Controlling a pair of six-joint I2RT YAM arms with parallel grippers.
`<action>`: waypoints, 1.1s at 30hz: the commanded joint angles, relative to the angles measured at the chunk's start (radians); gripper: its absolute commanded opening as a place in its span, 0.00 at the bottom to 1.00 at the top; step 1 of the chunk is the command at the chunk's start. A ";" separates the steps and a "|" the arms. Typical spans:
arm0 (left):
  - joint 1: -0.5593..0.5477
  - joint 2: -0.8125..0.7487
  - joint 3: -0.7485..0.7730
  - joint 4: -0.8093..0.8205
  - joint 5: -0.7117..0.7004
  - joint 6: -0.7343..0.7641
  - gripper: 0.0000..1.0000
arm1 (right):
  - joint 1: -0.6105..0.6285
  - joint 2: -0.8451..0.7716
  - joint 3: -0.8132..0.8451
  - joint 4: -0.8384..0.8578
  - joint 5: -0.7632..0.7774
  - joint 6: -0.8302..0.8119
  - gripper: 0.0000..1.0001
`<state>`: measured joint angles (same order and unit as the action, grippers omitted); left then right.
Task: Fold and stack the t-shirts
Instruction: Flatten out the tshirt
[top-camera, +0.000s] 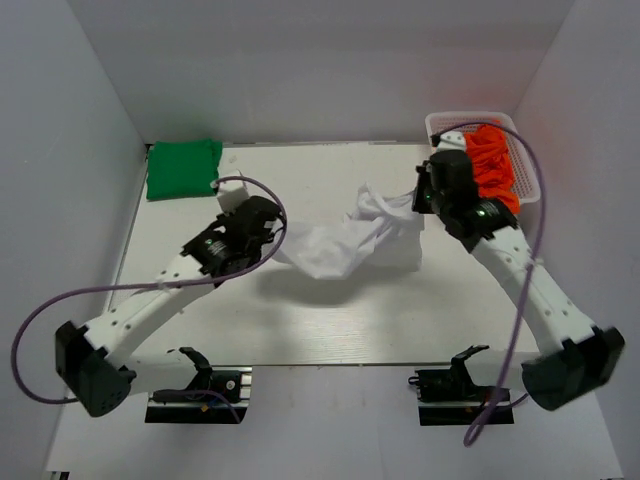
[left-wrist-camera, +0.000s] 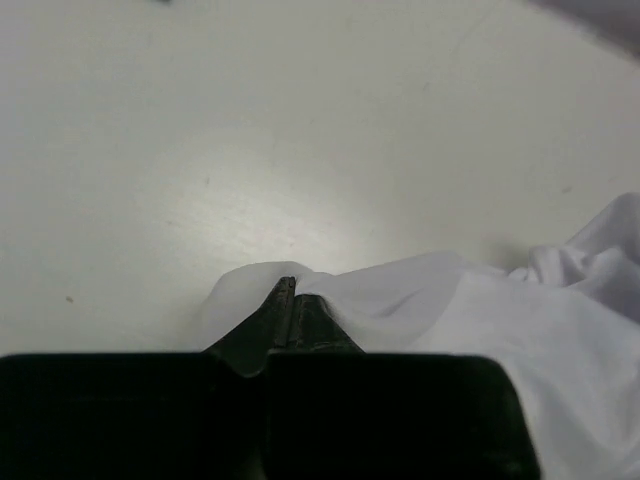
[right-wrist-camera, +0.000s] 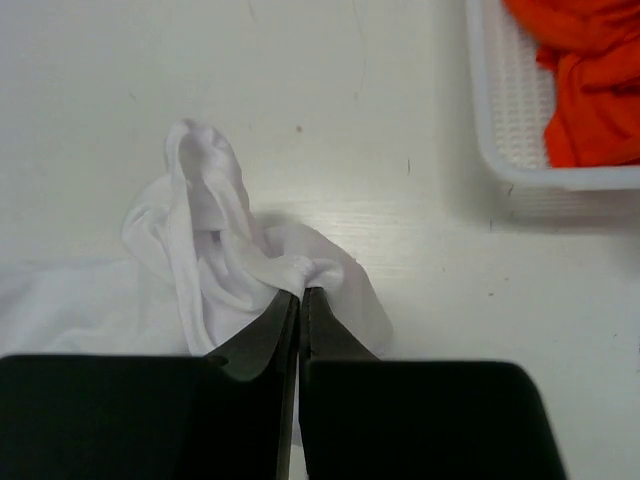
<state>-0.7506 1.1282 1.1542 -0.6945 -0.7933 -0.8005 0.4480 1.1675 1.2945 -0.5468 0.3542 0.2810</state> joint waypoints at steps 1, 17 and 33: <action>0.063 0.076 -0.083 0.058 0.140 -0.048 0.00 | -0.003 0.166 -0.012 0.062 -0.049 -0.009 0.00; 0.324 0.479 0.042 0.138 0.488 0.079 0.99 | -0.042 0.808 0.443 -0.044 -0.061 -0.054 0.26; 0.048 0.511 0.255 0.055 0.832 0.409 0.99 | -0.104 0.288 -0.025 -0.035 -0.156 0.067 0.90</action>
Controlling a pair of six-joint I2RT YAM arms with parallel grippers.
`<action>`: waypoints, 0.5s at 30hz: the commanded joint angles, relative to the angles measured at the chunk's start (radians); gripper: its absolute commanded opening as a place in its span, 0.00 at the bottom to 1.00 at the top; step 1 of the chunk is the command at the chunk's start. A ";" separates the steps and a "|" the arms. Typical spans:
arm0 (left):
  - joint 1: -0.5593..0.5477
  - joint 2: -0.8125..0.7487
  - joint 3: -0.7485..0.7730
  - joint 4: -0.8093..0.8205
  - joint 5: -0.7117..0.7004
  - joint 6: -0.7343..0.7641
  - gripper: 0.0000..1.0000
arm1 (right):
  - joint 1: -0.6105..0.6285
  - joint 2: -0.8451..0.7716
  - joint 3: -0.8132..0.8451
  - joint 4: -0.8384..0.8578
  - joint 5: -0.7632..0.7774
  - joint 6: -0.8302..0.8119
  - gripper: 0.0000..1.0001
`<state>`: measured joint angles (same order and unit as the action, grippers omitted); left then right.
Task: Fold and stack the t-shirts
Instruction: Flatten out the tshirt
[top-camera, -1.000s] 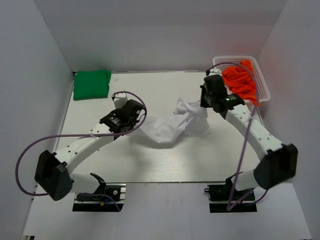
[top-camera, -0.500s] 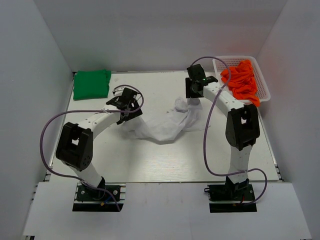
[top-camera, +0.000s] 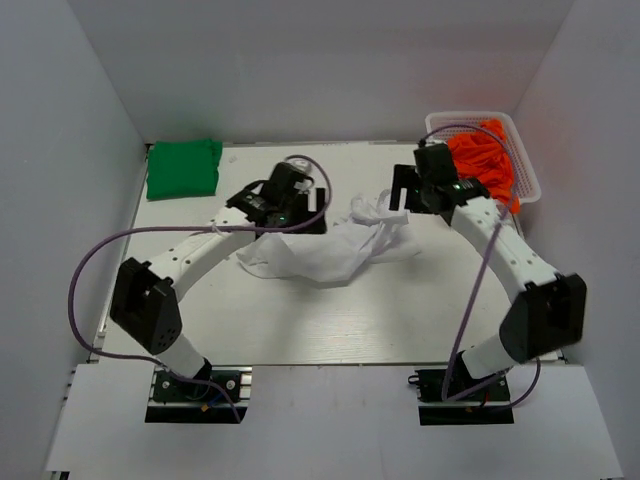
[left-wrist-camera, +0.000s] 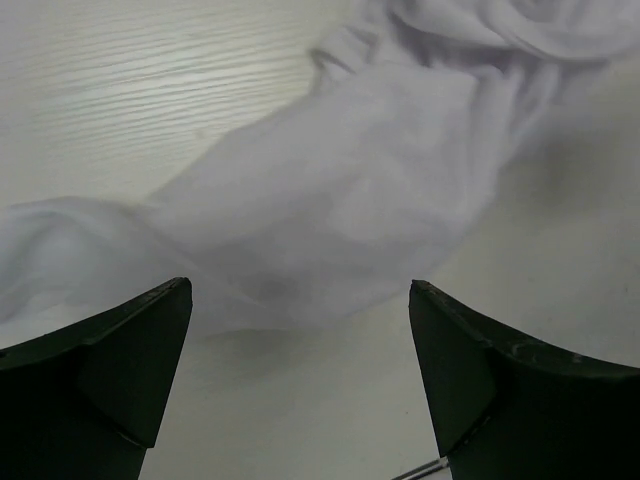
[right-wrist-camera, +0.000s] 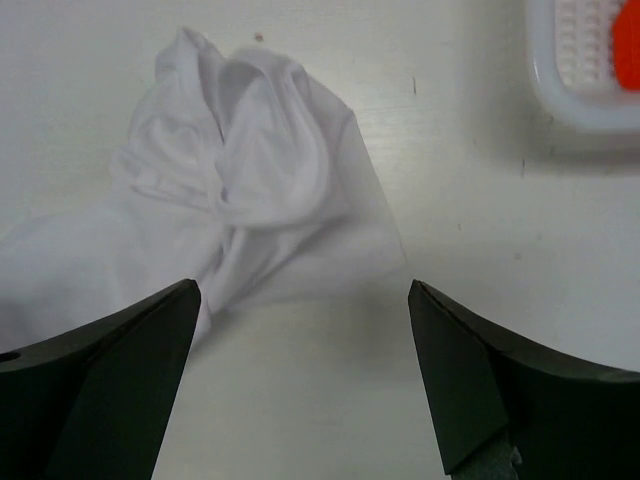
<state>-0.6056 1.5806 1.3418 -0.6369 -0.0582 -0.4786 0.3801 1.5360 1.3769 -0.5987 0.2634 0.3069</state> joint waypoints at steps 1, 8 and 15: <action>-0.165 0.093 0.085 -0.003 0.097 0.101 0.99 | -0.040 -0.130 -0.131 0.014 -0.082 0.069 0.90; -0.353 0.265 0.203 -0.061 0.022 0.115 0.99 | -0.144 -0.185 -0.312 -0.009 -0.122 0.130 0.90; -0.411 0.369 0.224 -0.121 -0.179 0.063 0.87 | -0.204 -0.117 -0.357 0.107 -0.170 0.132 0.90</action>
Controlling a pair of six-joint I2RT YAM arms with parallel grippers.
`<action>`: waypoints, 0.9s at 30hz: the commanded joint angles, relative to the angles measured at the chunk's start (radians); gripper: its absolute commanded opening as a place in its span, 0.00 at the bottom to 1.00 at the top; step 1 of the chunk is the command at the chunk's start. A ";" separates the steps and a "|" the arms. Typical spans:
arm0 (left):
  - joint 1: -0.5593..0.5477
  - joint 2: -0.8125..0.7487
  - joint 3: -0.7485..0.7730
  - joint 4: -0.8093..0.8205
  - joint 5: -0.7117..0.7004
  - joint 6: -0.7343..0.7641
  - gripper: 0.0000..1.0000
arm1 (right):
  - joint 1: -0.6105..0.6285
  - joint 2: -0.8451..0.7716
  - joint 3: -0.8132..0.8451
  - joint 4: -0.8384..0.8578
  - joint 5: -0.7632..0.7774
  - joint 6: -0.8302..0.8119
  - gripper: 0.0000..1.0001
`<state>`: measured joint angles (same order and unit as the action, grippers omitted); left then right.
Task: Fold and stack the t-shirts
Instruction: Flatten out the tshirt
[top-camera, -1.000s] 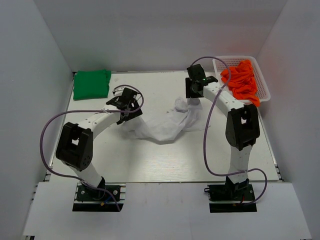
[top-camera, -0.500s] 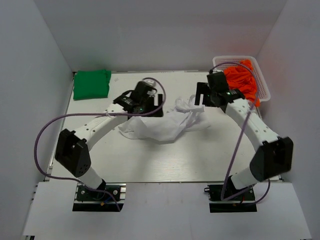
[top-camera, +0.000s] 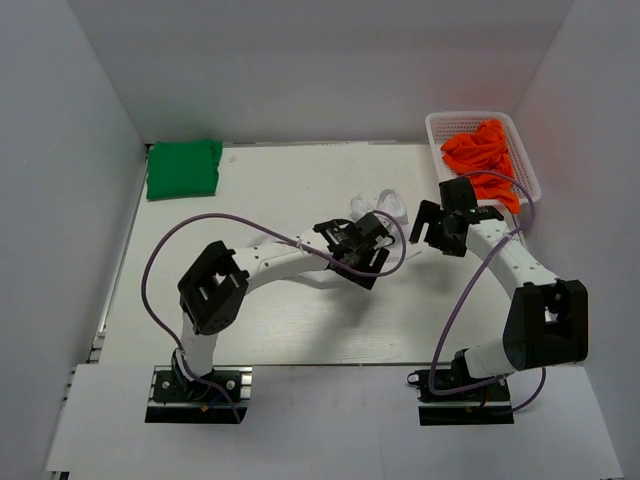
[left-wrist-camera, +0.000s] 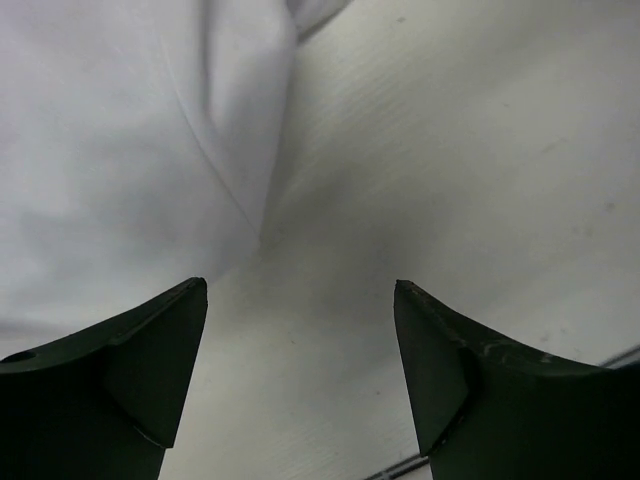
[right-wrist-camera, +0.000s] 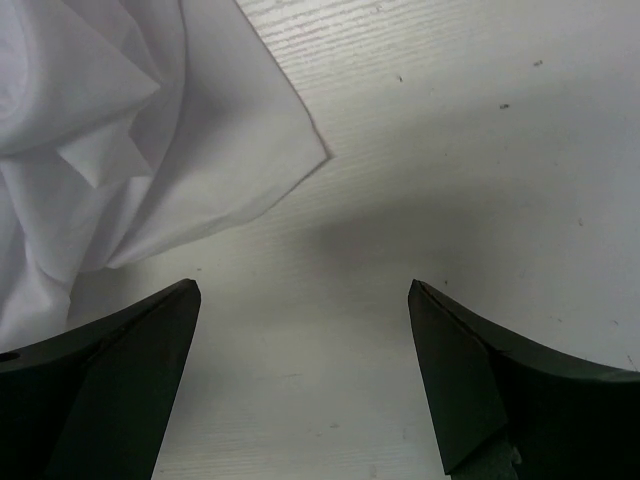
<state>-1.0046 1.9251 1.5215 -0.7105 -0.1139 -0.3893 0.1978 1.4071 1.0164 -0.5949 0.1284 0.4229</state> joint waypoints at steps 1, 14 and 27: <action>-0.012 0.035 0.054 -0.047 -0.148 -0.039 0.84 | -0.021 0.019 0.002 0.116 -0.062 0.011 0.90; -0.023 0.086 0.077 0.019 -0.268 -0.100 0.18 | -0.040 0.156 -0.036 0.297 -0.118 -0.026 0.82; -0.003 -0.100 0.017 0.060 -0.343 -0.141 0.00 | -0.034 0.297 -0.035 0.348 -0.133 -0.022 0.71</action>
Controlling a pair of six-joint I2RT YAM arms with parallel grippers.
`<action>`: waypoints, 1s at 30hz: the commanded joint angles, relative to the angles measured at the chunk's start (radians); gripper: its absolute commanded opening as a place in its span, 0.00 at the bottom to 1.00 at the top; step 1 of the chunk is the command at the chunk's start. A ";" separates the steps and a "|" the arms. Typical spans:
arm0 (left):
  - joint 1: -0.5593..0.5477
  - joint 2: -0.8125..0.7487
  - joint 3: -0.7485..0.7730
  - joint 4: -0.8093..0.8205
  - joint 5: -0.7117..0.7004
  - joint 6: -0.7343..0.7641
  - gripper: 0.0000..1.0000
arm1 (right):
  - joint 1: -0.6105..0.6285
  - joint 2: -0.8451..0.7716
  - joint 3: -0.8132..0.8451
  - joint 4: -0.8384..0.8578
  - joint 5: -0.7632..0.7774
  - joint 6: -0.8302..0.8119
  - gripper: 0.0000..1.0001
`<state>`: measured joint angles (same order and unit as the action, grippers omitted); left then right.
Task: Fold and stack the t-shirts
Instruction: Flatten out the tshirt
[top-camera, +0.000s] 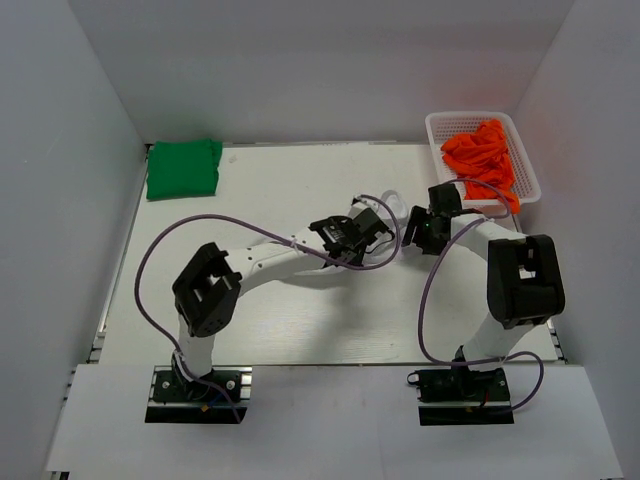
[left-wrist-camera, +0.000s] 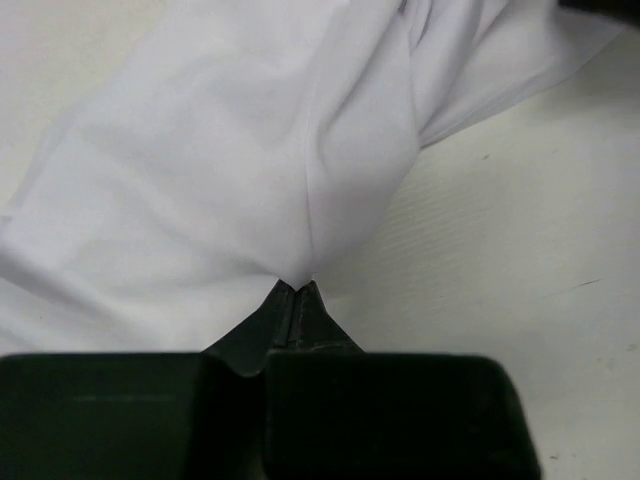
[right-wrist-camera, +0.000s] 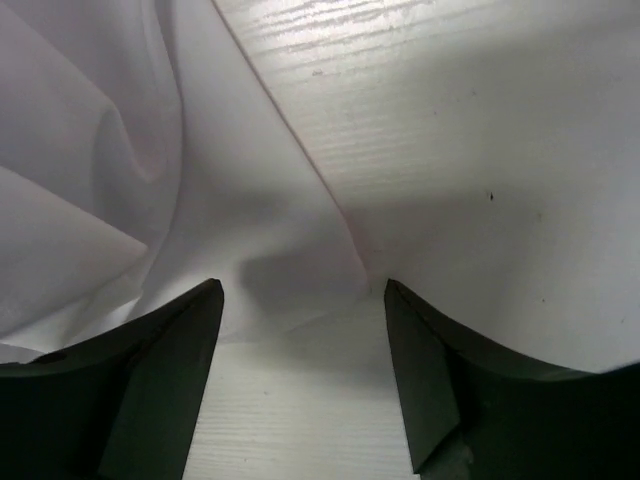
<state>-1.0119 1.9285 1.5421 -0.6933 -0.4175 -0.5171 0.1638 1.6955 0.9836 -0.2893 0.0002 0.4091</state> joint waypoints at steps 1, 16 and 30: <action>0.004 -0.121 -0.004 0.043 -0.040 -0.014 0.00 | 0.000 0.032 -0.003 0.047 -0.006 -0.009 0.67; 0.022 -0.224 0.140 -0.020 -0.335 0.034 0.00 | 0.000 -0.278 0.067 0.042 0.217 0.022 0.00; 0.167 -0.483 0.199 0.009 -0.734 0.143 0.00 | -0.023 -0.579 0.380 -0.057 0.705 -0.098 0.00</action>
<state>-0.8600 1.5482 1.7279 -0.7166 -1.0096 -0.4252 0.1509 1.1404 1.3159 -0.3214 0.5377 0.3656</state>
